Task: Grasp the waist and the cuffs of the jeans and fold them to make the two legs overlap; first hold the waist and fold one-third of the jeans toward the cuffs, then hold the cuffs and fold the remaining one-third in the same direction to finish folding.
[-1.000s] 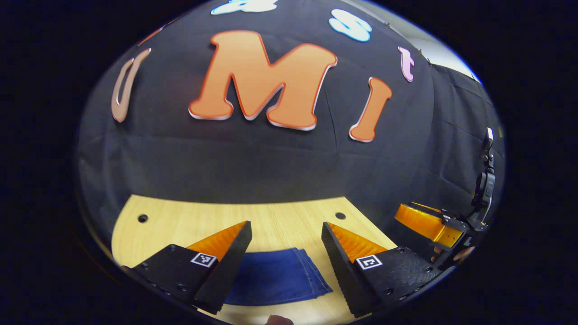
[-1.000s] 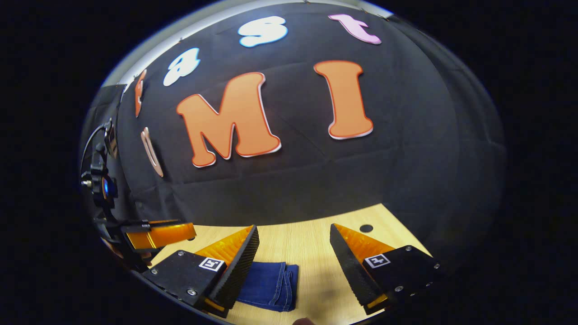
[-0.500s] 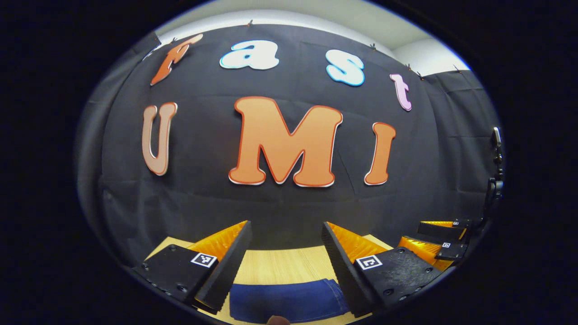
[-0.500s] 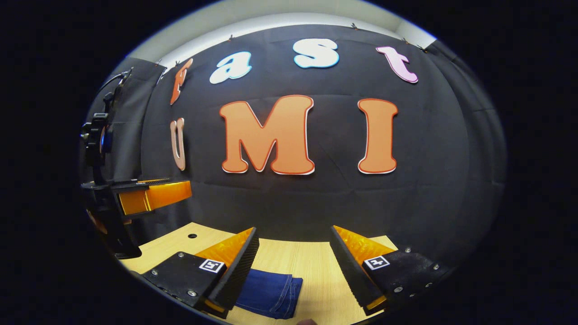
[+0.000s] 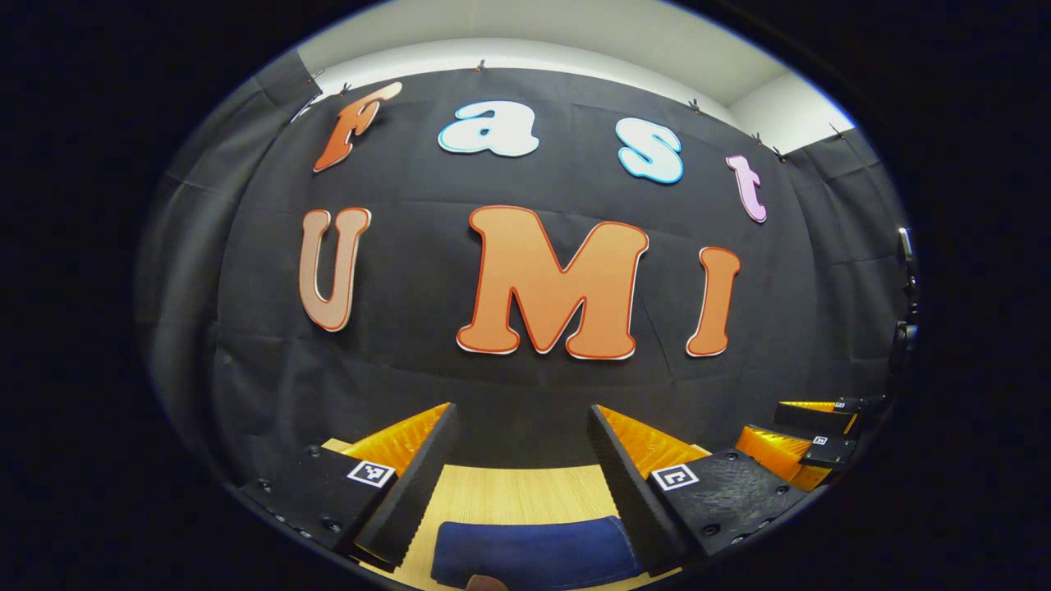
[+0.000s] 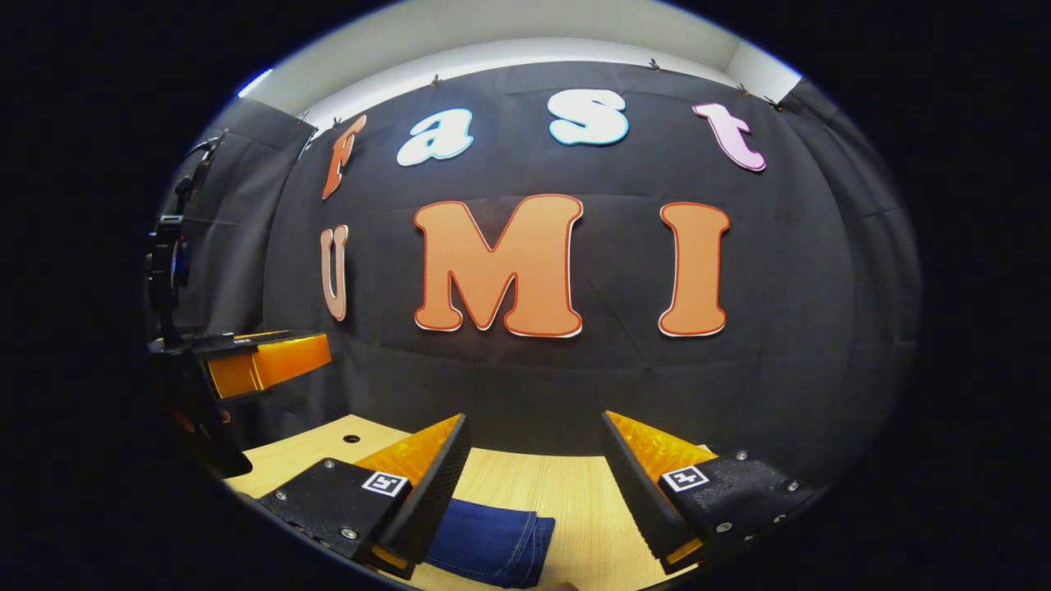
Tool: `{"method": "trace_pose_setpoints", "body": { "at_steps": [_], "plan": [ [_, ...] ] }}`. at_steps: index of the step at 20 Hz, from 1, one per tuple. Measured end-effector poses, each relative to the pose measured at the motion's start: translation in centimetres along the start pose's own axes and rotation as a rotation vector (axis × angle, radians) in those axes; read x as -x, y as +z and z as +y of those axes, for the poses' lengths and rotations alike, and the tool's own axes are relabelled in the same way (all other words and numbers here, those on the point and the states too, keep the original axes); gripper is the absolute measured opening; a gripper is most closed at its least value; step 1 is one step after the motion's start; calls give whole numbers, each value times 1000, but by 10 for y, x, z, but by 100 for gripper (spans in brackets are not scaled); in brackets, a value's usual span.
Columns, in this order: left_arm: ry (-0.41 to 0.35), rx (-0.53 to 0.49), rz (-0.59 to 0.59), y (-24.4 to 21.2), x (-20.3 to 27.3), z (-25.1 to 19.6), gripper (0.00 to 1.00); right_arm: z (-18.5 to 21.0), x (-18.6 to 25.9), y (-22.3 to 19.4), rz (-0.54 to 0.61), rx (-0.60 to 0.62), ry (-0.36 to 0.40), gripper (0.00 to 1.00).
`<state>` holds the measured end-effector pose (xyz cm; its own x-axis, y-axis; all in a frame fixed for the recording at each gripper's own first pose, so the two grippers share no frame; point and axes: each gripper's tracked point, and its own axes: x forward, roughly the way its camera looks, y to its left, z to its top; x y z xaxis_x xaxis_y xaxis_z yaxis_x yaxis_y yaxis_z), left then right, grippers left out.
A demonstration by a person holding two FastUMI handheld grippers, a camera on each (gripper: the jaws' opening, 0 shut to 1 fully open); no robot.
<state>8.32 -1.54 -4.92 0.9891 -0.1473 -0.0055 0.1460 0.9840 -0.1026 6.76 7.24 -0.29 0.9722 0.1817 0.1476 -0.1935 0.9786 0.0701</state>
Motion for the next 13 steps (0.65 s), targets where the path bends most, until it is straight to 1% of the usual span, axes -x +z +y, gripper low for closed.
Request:
{"method": "trace_pose_setpoints", "body": {
  "at_steps": [2, 3, 4, 5, 6, 7, 8, 9, 10, 13],
  "plan": [
    [17, -63, -17, 3, 5, 2, 94, 1, 0, 0, -5, -3, 9, 96],
    [14, -65, -32, 4, 7, 0, 94, 2, 0, 0, -5, -6, 11, 96],
    [18, -54, -40, 7, 6, 0, 97, 3, -1, 0, -4, -10, 11, 96],
    [18, -44, -43, 8, 7, -1, 94, 4, -1, 0, -5, -13, 17, 96],
    [25, -40, -46, 9, 10, 1, 94, 5, -2, 0, -5, -12, 20, 96],
    [25, -41, -53, 11, 11, 1, 96, 7, -2, 0, -8, -6, 27, 96],
    [26, -44, -54, 11, 10, 1, 94, 6, -3, 1, -11, 4, 27, 96],
    [24, -47, -55, 11, 11, 1, 94, 7, -2, 3, -19, 13, 34, 100],
    [24, -47, -56, 11, 12, 1, 94, 7, -3, 4, -22, 20, 35, 96],
    [28, -52, -63, 14, 13, 2, 94, 10, -6, -1, -10, 13, 54, 96]
  ]
}}
